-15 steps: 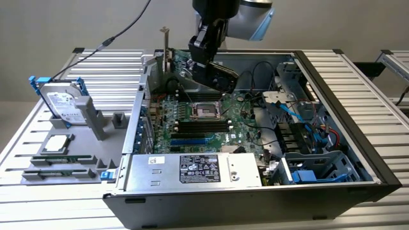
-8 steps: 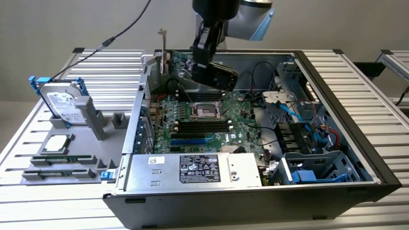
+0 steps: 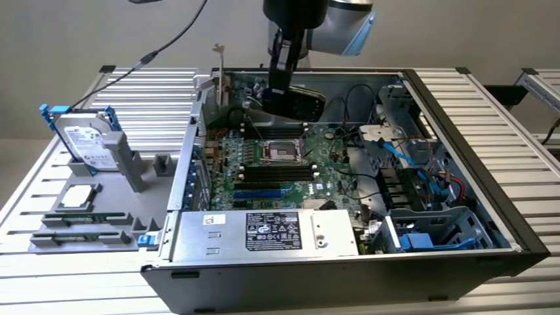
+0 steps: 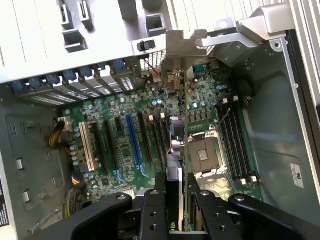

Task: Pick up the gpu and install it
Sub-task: 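Insert the gpu into the slot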

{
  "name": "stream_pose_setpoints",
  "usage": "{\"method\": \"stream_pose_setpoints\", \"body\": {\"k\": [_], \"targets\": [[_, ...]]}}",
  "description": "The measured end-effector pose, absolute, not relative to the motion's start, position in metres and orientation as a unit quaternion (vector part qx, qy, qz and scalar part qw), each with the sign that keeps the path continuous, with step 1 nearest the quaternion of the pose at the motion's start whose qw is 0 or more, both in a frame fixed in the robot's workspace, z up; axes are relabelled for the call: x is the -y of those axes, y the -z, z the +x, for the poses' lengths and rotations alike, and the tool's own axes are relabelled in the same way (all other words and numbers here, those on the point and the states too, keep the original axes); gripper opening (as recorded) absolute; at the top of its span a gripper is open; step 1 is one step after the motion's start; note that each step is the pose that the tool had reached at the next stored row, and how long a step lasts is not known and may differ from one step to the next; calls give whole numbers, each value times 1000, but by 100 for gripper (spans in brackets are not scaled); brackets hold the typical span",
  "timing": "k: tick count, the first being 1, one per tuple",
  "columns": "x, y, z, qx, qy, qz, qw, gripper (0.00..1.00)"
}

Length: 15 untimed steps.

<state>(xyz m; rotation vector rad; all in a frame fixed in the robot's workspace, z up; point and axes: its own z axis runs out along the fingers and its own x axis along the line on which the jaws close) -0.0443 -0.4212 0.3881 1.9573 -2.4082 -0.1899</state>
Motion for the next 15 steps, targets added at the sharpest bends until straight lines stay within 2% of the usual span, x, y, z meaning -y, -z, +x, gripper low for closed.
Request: {"method": "stream_pose_setpoints", "body": {"k": [15], "targets": [[421, -384, -44, 697, 52, 715, 6, 27]]}}
